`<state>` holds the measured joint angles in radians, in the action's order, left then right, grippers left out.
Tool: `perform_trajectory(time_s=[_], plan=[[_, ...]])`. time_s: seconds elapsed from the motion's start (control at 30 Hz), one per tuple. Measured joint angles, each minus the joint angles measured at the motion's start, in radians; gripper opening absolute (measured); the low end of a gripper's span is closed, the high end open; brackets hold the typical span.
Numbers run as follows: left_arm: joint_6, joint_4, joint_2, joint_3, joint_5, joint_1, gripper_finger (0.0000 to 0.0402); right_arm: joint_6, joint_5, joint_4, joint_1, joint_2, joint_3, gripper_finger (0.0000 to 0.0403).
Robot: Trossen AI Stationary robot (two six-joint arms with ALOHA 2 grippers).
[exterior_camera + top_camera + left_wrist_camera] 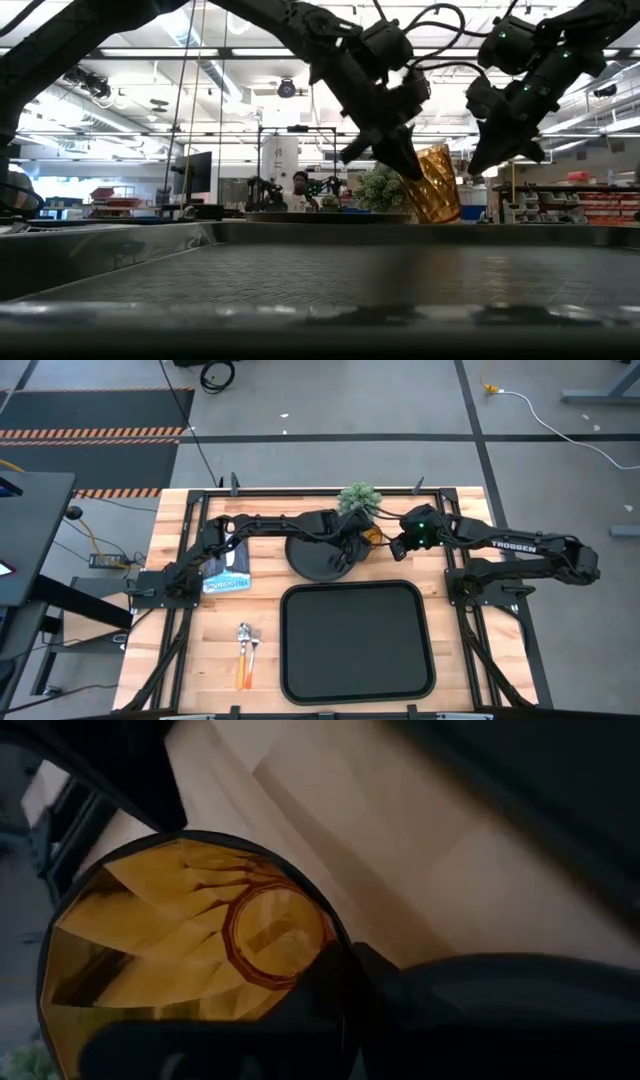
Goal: Pick and place plate/cup/fork/spoon on tray
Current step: Put the brown cup on the top right of the black tray
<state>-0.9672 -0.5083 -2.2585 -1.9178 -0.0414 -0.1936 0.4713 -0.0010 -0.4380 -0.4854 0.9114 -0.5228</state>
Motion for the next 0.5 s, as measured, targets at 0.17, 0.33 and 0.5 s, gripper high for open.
perform_trajectory(time_s=[0.17,0.33,0.5], plan=[[0.098,-0.123,0.000,-0.115,-0.115,-0.001,0.0014,-0.003,0.000,-0.073,-0.026,-0.076,0.000,0.0010],[0.239,-0.171,0.004,-0.190,-0.227,0.026,0.0014,-0.004,0.000,-0.091,-0.043,-0.151,0.000,0.0010],[0.354,-0.114,-0.006,-0.190,-0.236,0.112,0.0014,-0.022,0.000,-0.093,-0.053,-0.175,0.000,0.0010]])
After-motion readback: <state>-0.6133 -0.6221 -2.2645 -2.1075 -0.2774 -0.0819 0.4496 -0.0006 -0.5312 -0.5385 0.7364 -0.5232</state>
